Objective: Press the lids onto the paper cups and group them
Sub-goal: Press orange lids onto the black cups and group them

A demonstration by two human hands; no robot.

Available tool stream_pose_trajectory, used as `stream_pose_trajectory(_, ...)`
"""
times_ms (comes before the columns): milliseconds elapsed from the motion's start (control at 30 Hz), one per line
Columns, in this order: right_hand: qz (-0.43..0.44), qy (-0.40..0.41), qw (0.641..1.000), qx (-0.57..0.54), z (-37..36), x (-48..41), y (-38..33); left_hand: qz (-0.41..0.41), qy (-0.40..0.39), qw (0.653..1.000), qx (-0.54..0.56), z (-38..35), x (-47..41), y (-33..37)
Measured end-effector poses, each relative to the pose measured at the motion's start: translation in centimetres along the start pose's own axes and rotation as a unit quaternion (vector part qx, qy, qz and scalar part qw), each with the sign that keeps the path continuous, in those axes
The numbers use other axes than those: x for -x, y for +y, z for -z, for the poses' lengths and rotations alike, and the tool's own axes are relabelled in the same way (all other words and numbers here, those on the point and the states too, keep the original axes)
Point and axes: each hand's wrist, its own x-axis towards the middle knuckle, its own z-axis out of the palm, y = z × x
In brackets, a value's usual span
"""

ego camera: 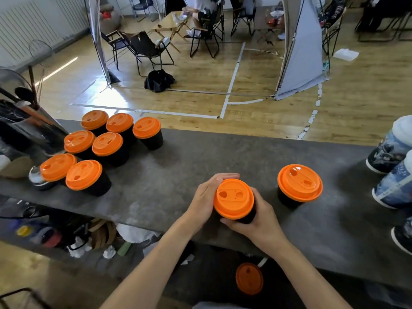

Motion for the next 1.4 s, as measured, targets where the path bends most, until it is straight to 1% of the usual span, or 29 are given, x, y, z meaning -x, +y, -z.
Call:
stream_pose_trajectory(67, 0.014, 0.014, 1.0, 0.008, -0.3, 0.4, 0.0, -0.004, 0.045, 0.999, 0.017, -0.6, 0.4, 0.0)
stream_pose_trajectory(167, 0.029, 0.044, 0.998, 0.02, -0.6, 0.6, -0.1, -0.024, 0.165, 0.986, 0.007, -2.1, 2.1, -0.7)
stream_pose_trajectory(200, 0.024, 0.051, 0.998, 0.021, -0.6, 0.6, -0.2, -0.027, 0.193, 0.981, 0.003, -2.6, 2.8, -1.0)
stream_pose_trajectory(233, 0.02, 0.052, 0.998, 0.024, -0.6, 0.5, -0.2, -0.029, 0.205, 0.978, 0.003, -3.0, 3.2, -1.0)
stream_pose_trajectory(267, 0.019, 0.048, 0.998, 0.029, -0.6, 0.5, -0.2, -0.029, 0.202, 0.979, 0.004, -3.2, 3.2, -0.8)
stream_pose_trajectory(333, 0.019, 0.035, 0.998, 0.045, -0.6, 0.5, 0.0, -0.012, 0.168, 0.986, 0.006, -2.6, 2.2, 0.0)
stream_pose_trajectory(433, 0.03, 0.023, 0.998, 0.057, -0.6, 0.5, 0.1, 0.038, 0.065, 0.997, 0.006, -0.5, 0.1, 1.4)
stream_pose_trajectory(500, 0.037, 0.015, 0.997, 0.061, -0.6, 0.5, 0.0, 0.047, 0.02, 0.999, 0.002, 0.3, -0.3, 1.7)
stream_pose_trajectory(567, 0.04, 0.01, 0.997, 0.064, -0.7, 0.4, 0.0, 0.031, 0.043, 0.998, 0.02, 0.0, 0.1, 1.5)
stream_pose_trajectory(733, 0.018, -0.002, 0.999, 0.046, -0.7, 0.3, -0.1, -0.013, 0.172, 0.982, 0.078, -3.4, 2.0, -0.3)
stream_pose_trajectory(800, 0.012, -0.008, 0.999, 0.045, -0.7, 0.3, 0.0, -0.026, 0.196, 0.977, 0.084, -4.0, 2.4, -0.6)
stream_pose_trajectory(833, 0.011, -0.008, 0.999, 0.043, -0.6, 0.2, 0.0, -0.025, 0.193, 0.977, 0.086, -3.9, 2.3, -0.5)
stream_pose_trajectory(900, 0.004, 0.002, 0.999, 0.038, -0.7, 0.2, 0.3, -0.005, 0.162, 0.984, 0.075, -3.3, 1.9, -0.2)
stream_pose_trajectory(1000, 0.004, 0.02, 0.999, 0.036, -0.7, 0.1, 0.7, 0.027, 0.067, 0.995, 0.061, -1.4, 0.9, 0.5)
stream_pose_trajectory(1067, 0.009, 0.013, 0.999, 0.04, -0.6, 0.1, 0.8, 0.04, 0.032, 0.997, 0.053, -0.8, 0.5, 0.6)
stream_pose_trajectory(1100, 0.008, 0.008, 0.999, 0.04, -0.6, 0.1, 0.8, 0.041, 0.035, 0.997, 0.053, -0.9, 0.4, 0.6)
stream_pose_trajectory(1167, 0.003, 0.006, 0.999, 0.036, -0.7, 0.1, 0.7, 0.032, 0.068, 0.996, 0.058, -1.6, 0.7, 0.2)
stream_pose_trajectory(1300, -0.002, 0.036, 0.999, 0.014, -0.6, -0.1, 0.7, -0.01, 0.131, 0.99, 0.047, -3.3, 1.1, -0.7)
stream_pose_trajectory(1333, -0.003, 0.041, 0.999, 0.014, -0.6, -0.1, 0.7, -0.006, 0.134, 0.99, 0.042, -3.3, 0.8, -0.5)
stream_pose_trajectory(1400, -0.005, 0.043, 0.999, 0.017, -0.6, -0.1, 0.8, 0.005, 0.109, 0.994, 0.029, -2.9, 0.1, 0.2)
